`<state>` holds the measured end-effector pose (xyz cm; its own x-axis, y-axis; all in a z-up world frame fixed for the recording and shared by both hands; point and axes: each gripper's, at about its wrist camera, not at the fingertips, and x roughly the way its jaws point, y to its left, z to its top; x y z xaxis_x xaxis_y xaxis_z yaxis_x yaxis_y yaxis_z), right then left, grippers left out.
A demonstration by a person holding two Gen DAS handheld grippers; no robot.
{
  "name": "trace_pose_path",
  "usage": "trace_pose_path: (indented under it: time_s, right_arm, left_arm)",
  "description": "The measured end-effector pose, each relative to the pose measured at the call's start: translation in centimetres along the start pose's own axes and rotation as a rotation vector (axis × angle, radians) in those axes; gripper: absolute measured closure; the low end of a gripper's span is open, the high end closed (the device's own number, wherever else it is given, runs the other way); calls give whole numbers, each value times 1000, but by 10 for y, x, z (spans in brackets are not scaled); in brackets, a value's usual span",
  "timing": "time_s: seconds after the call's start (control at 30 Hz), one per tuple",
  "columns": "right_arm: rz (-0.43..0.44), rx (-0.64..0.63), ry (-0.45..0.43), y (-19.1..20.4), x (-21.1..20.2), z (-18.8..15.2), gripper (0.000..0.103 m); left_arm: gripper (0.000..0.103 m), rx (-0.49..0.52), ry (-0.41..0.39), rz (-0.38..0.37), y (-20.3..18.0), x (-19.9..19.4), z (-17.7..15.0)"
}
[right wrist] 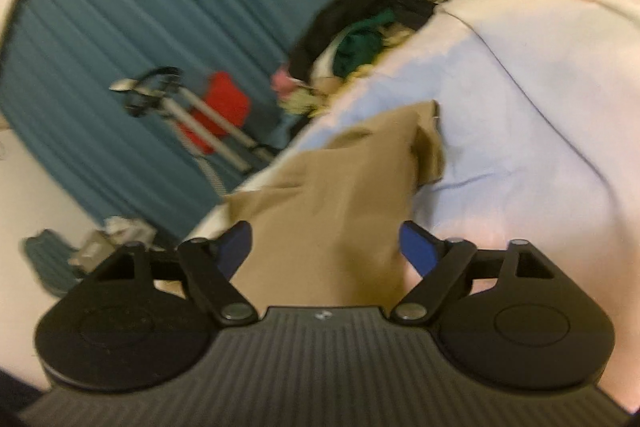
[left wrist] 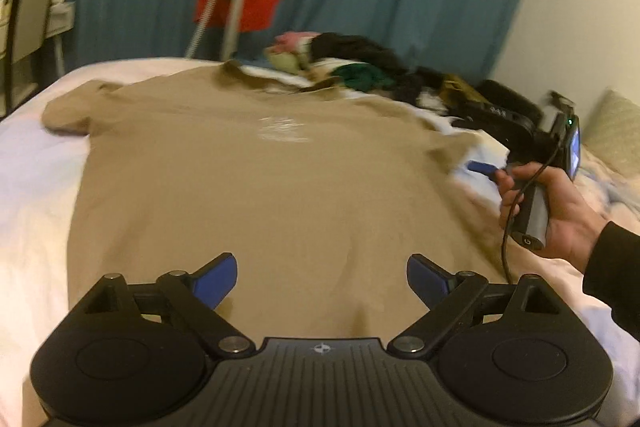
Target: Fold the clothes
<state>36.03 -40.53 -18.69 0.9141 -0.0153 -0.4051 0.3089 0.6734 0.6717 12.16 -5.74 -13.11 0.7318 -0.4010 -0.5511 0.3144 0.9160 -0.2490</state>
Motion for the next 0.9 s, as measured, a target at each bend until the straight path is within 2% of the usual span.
trace_pose_path:
  time_s: [0.07,0.17,0.23,0.3,0.33,0.37,0.4,0.5,0.6,0.73,0.9]
  right_arm:
    - [0,-2,-24,-9,30,0,21]
    - [35,-21,-59,-16,58,3,23]
    - [68,-35,-76,-13,70,9,26]
    - [80,-62,-87,-6,77,17,35]
    - [65,-87,-85,-1,80,21,47]
    - [33,-120,-75,6,83,23,78]
    - [-4,-157,-64,14,84,25,98]
    - [-99,-263,-42,42,84,28,98]
    - [-108,-342,-84,82,65,27,98]
    - [-105,-496,-154,156,40,21,98]
    - [-154,-751,-187,243,35,-14,97]
  left_arm:
    - [10,-75,-16,11,17,17,8]
    - [10,-190,-32,-40,44,39,18]
    - [10,-206,-36,-39,53,53,21]
    - [10,-191,-43,-37,54,63,23]
    - [10,-179,-46,-39,53,67,23]
    - [10,-170,-46,-48,52,69,23]
    - [10,-161,-46,-56,51,71,23]
    - [11,-176,-59,-49,58,61,28]
    - [11,-203,-75,-33,68,47,35]
    - [11,-239,-96,-11,82,28,43]
    - [11,-279,-136,38,104,-2,47]
